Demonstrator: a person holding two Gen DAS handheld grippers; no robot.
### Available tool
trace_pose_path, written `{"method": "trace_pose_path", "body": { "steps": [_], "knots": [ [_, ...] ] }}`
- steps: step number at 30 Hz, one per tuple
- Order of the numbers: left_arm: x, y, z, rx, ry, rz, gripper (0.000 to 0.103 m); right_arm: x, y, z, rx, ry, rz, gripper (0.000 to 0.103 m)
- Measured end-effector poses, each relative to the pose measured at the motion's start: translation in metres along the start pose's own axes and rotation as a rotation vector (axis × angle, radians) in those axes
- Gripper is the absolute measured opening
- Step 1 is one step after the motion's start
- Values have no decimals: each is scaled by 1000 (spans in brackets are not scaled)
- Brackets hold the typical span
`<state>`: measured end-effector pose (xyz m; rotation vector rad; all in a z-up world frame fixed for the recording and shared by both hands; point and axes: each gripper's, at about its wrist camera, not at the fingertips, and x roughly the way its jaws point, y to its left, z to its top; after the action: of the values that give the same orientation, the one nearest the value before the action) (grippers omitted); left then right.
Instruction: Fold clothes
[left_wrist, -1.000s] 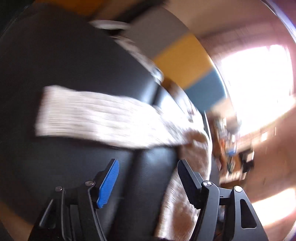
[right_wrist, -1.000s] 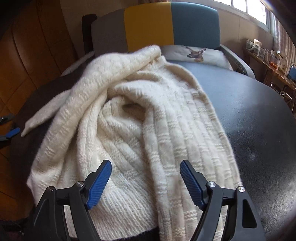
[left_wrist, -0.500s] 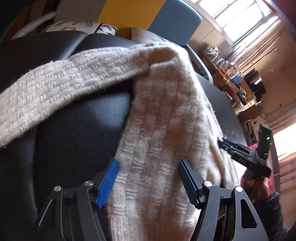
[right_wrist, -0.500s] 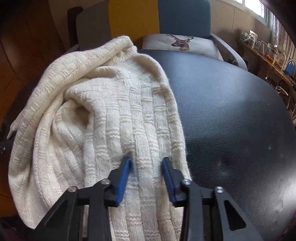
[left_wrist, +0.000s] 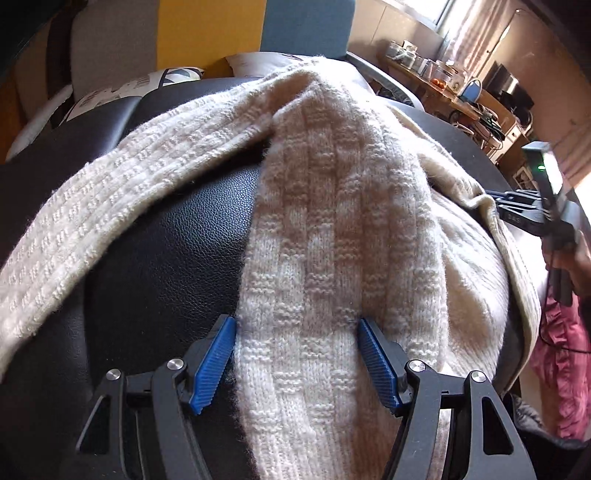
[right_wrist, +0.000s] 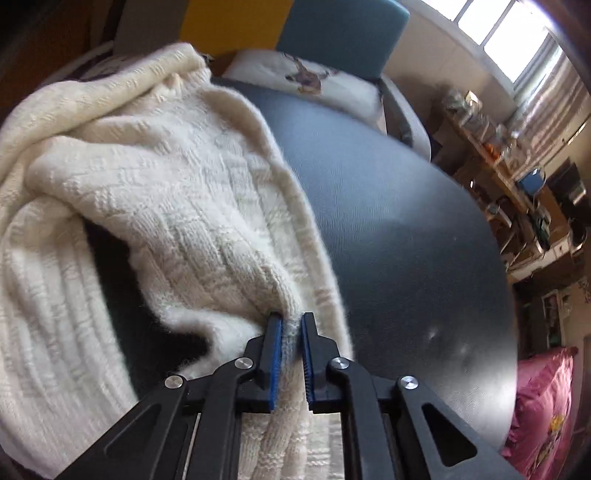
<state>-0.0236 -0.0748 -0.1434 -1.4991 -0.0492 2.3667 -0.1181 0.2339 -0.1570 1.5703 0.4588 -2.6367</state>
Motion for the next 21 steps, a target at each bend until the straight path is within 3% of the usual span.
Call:
{"method": "trace_pose_path", "body": {
  "steps": [2, 5, 8, 11, 14, 18, 21],
  "knots": [
    [-3, 1, 1, -1, 6, -10, 69, 8, -12, -4, 44, 11, 4, 13],
    [-17, 21, 4, -84, -27, -115, 68, -4, -22, -3, 80, 21, 53, 19],
    [-42, 50, 12, -169, -108, -149, 69, -46, -23, 0, 105, -93, 128, 20],
    [-56, 79, 27, -218, -166, -71, 69, -80, -6, 6, 90, -176, 332, 22],
    [-55, 105, 49, -235, -170, 36, 69, -80, 38, 19, 23, -149, 496, 22],
    [-45, 145, 76, -242, -157, 139, 69, -57, 95, 23, -64, -61, 555, 21],
    [-35, 168, 89, -255, -134, 198, 69, -34, 118, 25, -119, 2, 489, 21]
  ]
}}
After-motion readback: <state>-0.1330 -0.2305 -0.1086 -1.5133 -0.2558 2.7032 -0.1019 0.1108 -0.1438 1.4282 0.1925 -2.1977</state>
